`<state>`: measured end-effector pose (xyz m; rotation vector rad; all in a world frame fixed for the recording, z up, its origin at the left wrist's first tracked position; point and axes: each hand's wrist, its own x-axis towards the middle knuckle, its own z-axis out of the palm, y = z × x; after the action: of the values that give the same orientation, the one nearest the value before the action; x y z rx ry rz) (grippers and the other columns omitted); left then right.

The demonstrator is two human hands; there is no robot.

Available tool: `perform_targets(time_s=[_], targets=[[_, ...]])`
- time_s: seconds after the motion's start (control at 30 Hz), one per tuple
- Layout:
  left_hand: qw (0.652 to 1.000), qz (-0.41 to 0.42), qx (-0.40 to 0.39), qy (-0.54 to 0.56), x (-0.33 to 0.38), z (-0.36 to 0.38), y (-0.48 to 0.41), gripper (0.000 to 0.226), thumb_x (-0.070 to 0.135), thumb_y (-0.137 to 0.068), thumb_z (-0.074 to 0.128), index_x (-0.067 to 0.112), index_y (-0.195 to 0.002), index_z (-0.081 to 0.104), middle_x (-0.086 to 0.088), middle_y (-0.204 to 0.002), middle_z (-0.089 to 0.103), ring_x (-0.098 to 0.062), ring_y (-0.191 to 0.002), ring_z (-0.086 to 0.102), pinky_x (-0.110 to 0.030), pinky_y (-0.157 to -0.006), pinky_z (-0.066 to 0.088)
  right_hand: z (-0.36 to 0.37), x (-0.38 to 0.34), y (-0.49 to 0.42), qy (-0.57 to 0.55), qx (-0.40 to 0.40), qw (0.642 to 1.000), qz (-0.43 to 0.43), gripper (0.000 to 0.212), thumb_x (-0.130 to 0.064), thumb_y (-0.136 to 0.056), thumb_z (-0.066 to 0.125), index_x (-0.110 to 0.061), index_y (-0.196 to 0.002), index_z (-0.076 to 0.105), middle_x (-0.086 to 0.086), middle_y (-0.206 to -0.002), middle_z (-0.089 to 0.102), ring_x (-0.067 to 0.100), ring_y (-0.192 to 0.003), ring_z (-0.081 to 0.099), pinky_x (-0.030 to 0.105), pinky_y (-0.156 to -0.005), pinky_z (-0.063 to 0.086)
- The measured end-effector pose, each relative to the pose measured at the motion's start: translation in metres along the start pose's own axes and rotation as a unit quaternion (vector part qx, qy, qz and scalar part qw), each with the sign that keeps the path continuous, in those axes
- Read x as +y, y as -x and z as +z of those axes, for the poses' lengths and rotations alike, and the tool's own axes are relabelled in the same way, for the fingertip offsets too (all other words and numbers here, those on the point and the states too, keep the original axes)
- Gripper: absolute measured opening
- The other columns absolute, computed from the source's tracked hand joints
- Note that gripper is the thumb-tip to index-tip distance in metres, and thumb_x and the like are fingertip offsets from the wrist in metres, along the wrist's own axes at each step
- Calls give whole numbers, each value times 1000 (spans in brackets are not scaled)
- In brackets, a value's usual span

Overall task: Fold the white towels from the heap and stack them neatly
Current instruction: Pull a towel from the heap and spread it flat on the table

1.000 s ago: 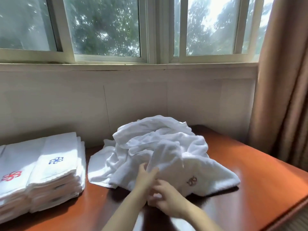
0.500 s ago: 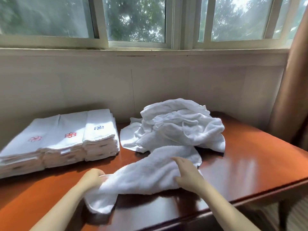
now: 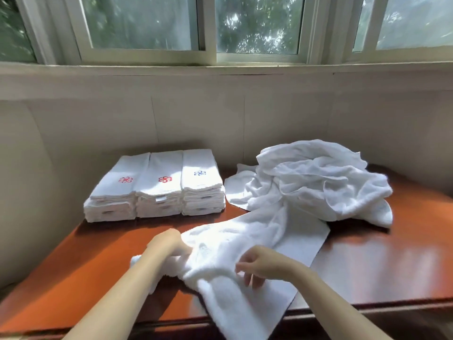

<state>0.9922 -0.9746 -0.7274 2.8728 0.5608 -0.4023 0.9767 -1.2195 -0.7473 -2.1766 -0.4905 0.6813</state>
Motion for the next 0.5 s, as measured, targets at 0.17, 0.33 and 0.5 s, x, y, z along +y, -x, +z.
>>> perform_targets(time_s=[0.17,0.33,0.5], targets=[[986,114,-51,113,-24,-8,4,28,11,-75,60,9,-102,65,-3,-97,65,-18,-87,60,-28,-75,49,-18,4,-38,215,255,941,-57,41,-12,-91,51,-18,-131,52,3,-127,59,18,-114,54,25,-93,42],[927,288,-3,239,-40,-45,35,48,-11,-76,45,31,-76,71,12,-77,70,-2,-75,64,-19,-64,50,-42,0,-67,375,216,899,-67,76,-27,-90,54,-30,-152,10,-2,-158,15,24,-145,13,43,-116,19],[894,362,38,263,-59,-103,50,49,-23,-73,40,18,-68,65,8,-67,65,-4,-67,61,-18,-58,43,-45,-14,-95,447,104,888,-23,42,-20,-78,62,-23,-119,54,2,-121,60,25,-124,47,41,-108,25]])
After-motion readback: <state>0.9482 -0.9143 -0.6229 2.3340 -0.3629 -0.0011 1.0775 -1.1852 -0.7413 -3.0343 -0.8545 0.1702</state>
